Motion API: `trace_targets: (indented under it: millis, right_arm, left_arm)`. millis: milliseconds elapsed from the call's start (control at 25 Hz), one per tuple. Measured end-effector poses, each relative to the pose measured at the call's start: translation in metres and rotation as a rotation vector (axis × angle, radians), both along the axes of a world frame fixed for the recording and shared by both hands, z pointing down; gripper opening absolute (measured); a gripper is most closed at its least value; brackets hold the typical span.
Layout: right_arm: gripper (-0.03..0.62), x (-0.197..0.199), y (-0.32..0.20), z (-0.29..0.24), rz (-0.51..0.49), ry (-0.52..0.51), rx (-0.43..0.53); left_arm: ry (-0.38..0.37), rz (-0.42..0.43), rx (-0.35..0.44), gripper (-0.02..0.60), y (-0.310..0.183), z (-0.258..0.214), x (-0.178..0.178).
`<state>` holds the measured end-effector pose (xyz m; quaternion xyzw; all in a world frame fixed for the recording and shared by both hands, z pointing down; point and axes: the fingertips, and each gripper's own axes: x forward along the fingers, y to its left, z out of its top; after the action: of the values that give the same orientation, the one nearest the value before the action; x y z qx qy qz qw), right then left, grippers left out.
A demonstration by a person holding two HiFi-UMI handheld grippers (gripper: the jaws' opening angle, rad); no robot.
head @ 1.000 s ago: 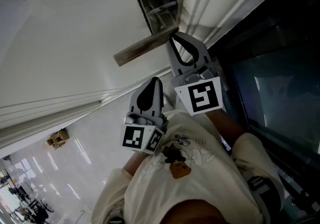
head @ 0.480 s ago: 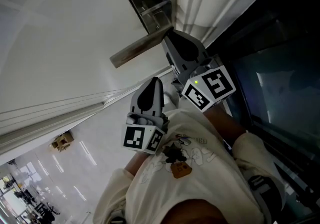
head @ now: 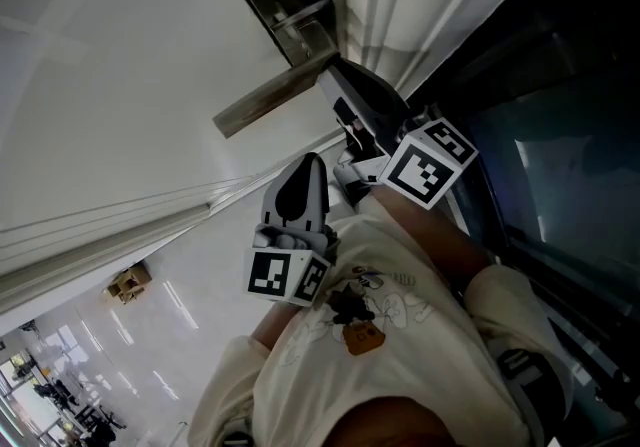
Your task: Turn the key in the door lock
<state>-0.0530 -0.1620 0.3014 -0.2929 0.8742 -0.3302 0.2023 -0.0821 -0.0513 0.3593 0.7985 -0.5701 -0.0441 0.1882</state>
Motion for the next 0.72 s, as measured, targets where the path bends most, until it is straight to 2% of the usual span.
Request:
trace_targets:
  millis: [240, 360, 440, 720]
  right_arm:
    - [0.038, 0.0021, -0.0023, 0.0023, -0.072, -0.236, -0.170]
    - [0.041, 0.0015, -0.0035, 0.0018, -0.101, -0.293, -0.212]
    - [0.044, 0.0010, -0.0036, 0.0013, -0.107, -0.307, -0.218]
    - [0.064, 0.0047, -0.0010, 0.0009, -0.078, -0.237, -0.144]
  left_arm:
    - [-0.002, 0.001, 0.001, 0.005, -0.0005, -0.0006, 0.0022]
    - [-0.002, 0.004, 0.001, 0.005, -0.0008, -0.0004, 0.0034]
    - [-0.003, 0.004, 0.000, 0.005, -0.0008, 0.0000, 0.0036]
    - [-0.004, -0.008, 0.000, 0.005, 0.0000, -0.0003, 0.0011]
